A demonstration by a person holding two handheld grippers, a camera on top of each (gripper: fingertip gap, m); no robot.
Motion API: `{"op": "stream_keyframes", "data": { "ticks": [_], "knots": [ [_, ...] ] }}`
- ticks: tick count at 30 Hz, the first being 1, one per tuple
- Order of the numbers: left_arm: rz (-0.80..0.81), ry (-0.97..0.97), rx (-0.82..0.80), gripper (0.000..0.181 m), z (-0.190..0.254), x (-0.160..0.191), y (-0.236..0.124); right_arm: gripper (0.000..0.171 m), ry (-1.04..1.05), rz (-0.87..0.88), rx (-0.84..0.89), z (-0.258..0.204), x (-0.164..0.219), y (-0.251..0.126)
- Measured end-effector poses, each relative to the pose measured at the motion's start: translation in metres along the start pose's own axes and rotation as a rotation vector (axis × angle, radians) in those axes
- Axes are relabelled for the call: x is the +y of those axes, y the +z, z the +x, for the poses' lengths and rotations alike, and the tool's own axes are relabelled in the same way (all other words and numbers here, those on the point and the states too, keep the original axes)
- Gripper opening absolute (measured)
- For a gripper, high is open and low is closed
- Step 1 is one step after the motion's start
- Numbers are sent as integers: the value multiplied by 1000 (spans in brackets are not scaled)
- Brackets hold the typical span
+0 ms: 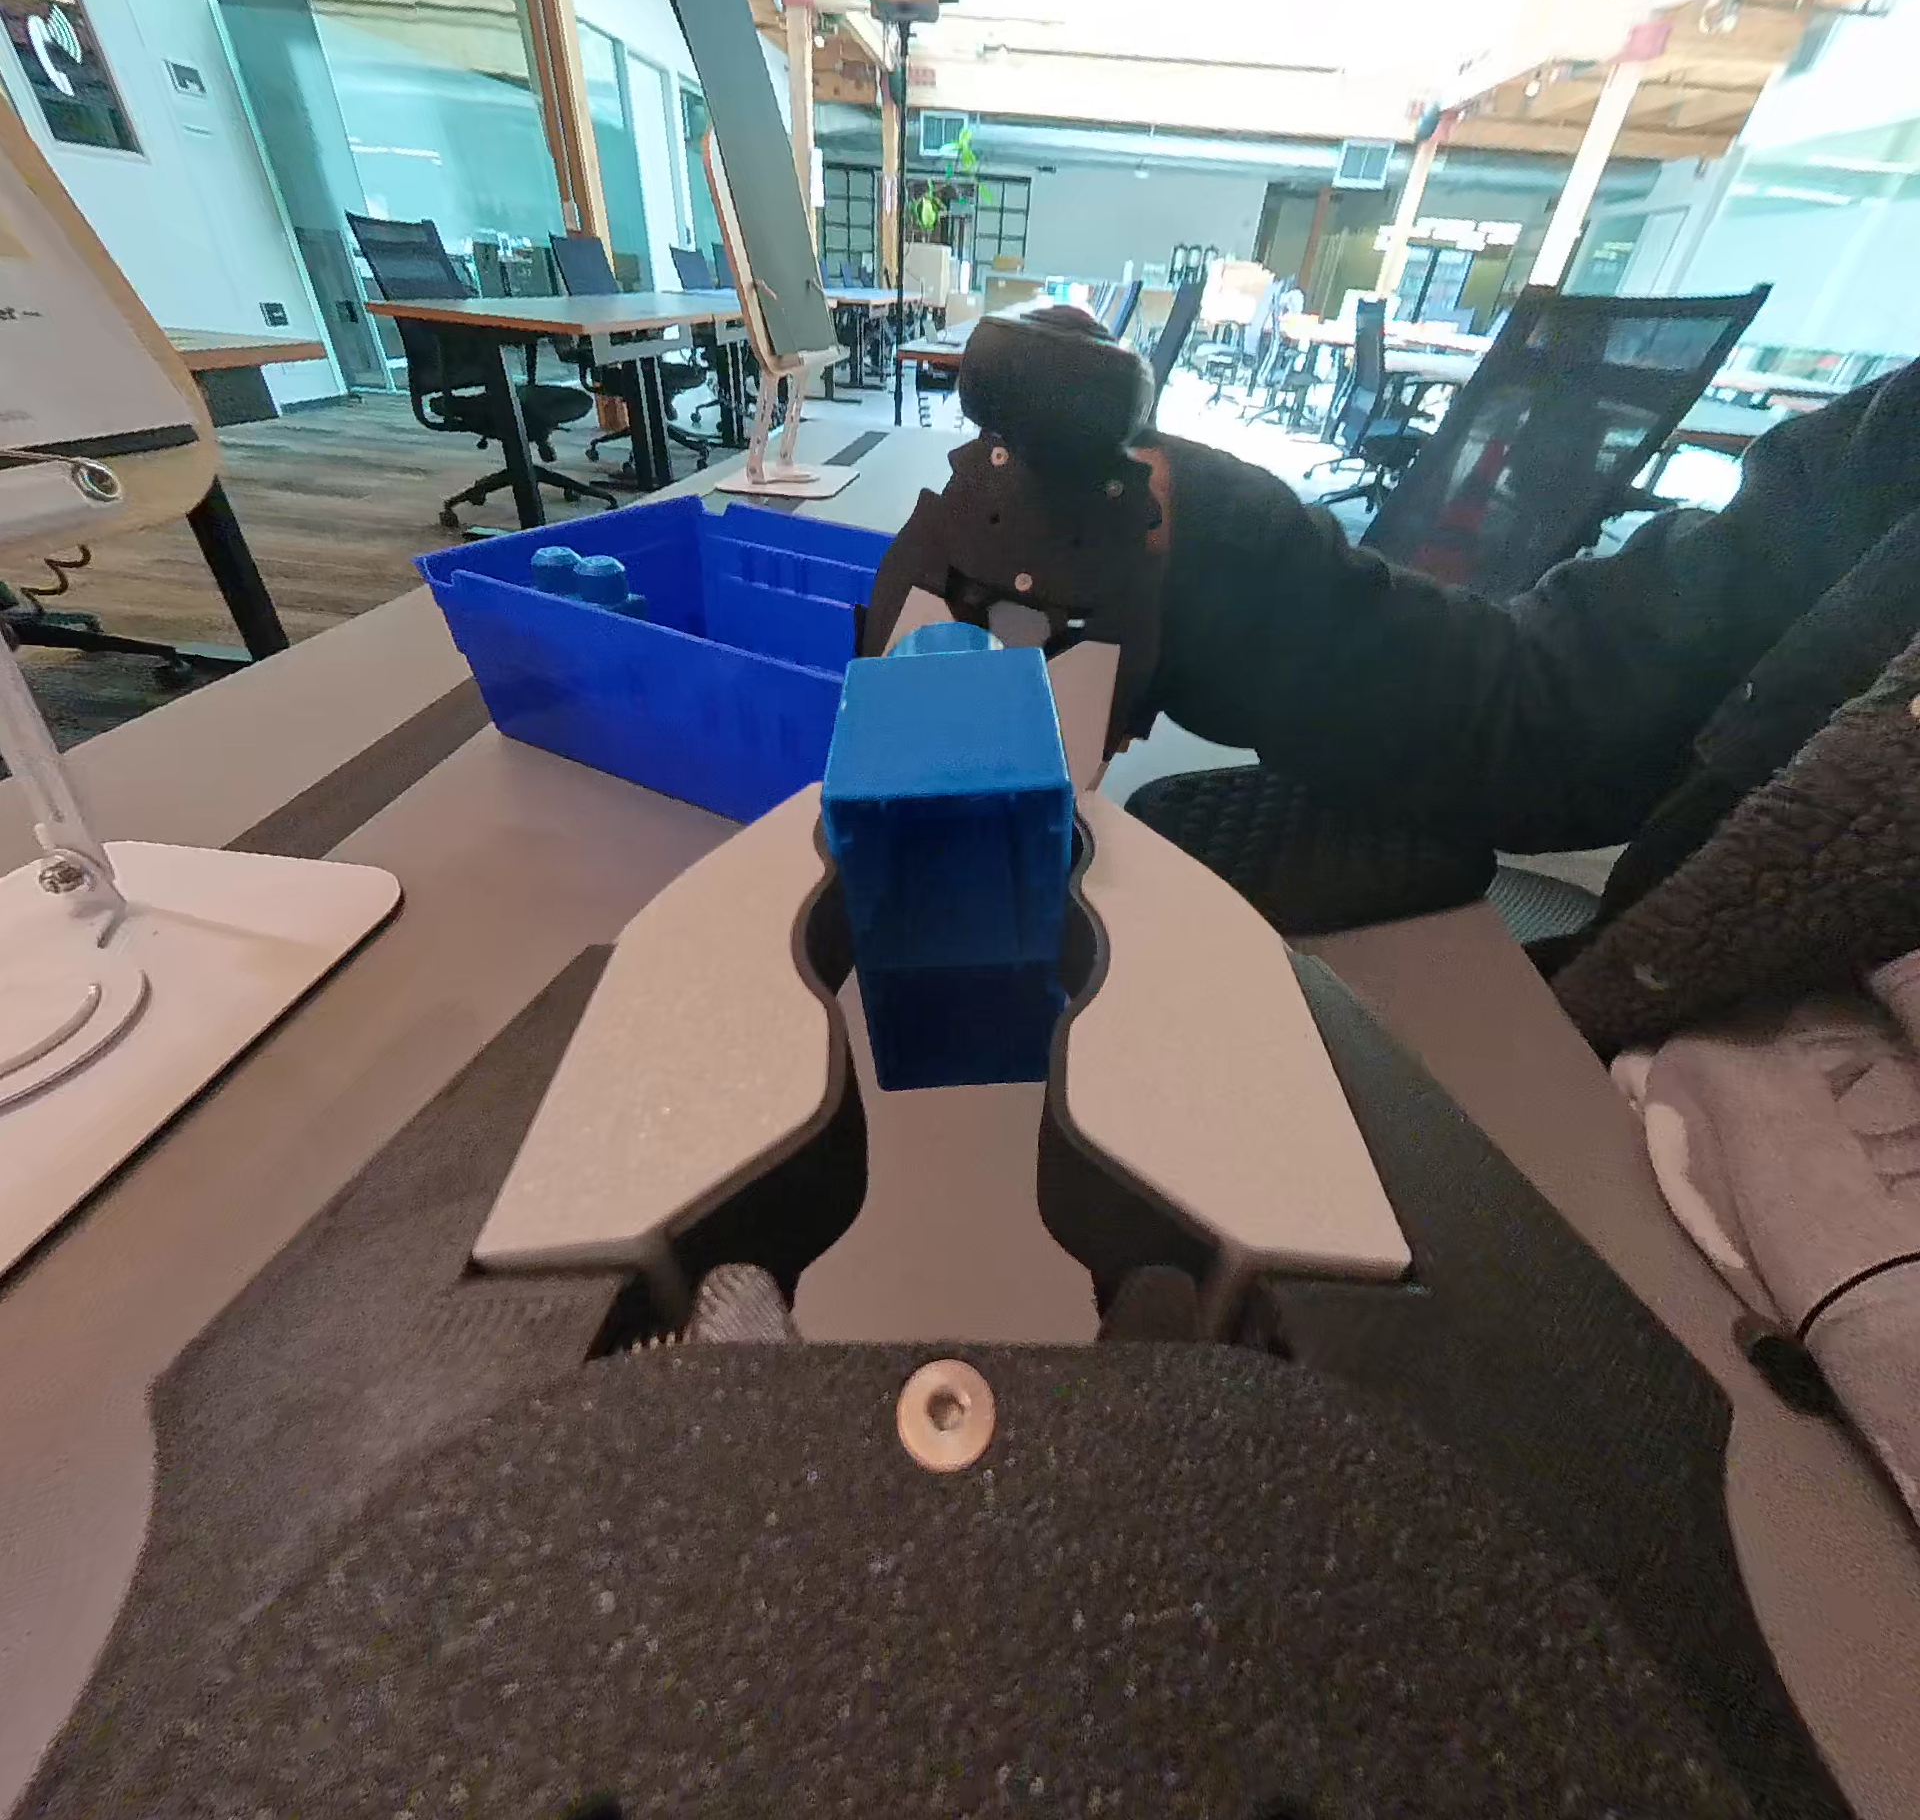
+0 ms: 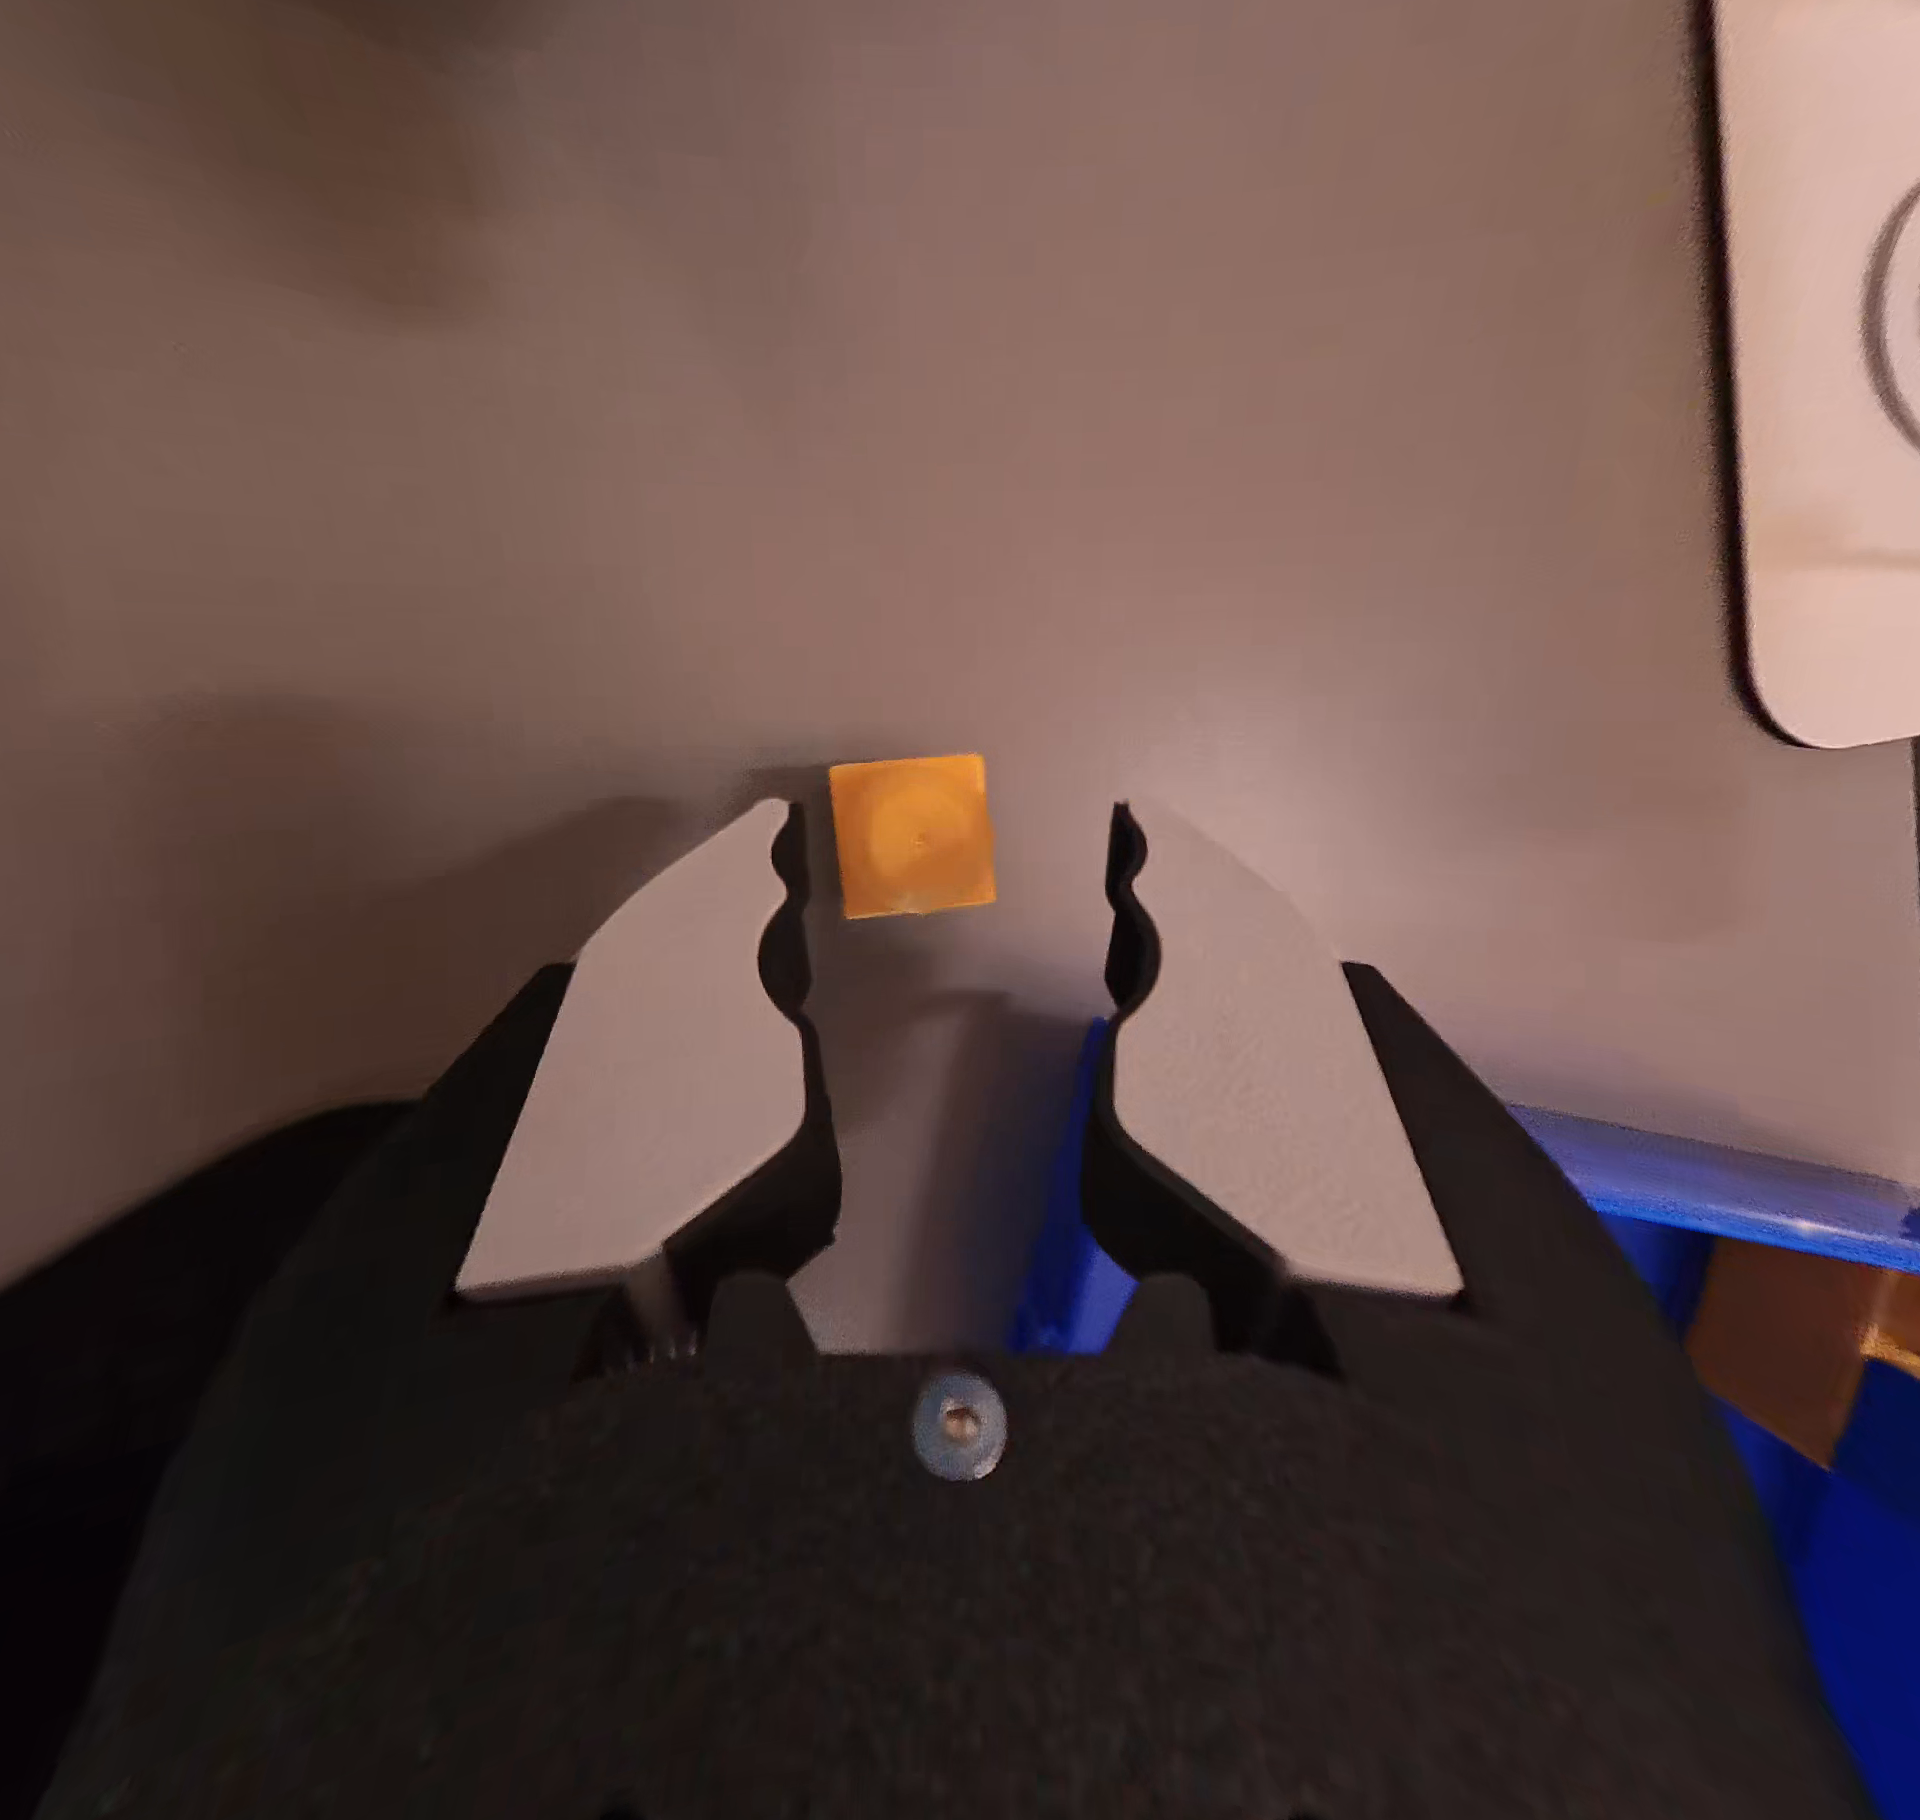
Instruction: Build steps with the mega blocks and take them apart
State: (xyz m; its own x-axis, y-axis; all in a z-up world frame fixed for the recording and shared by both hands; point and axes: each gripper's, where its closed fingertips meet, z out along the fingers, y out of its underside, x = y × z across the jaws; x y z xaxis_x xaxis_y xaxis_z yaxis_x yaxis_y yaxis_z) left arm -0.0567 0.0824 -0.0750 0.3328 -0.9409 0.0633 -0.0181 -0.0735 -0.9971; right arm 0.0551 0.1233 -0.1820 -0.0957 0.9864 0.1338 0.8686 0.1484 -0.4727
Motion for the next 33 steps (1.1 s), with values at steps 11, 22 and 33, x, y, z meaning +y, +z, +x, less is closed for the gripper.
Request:
{"op": "stream_keyframes", "data": {
  "ticks": [11, 22, 33],
  "knots": [
    [-96, 50, -40, 37, -6, 17, 2, 38, -69, -240, -3, -13, 19, 37],
    [-53, 18, -28, 37, -2, 9, 3, 36, 66, 1041, 17, 9, -117, -118],
    [-38, 2, -11, 37, 1, 6, 4, 36, 184, 1209, -123, 15, -120, -121]
  ]
}}
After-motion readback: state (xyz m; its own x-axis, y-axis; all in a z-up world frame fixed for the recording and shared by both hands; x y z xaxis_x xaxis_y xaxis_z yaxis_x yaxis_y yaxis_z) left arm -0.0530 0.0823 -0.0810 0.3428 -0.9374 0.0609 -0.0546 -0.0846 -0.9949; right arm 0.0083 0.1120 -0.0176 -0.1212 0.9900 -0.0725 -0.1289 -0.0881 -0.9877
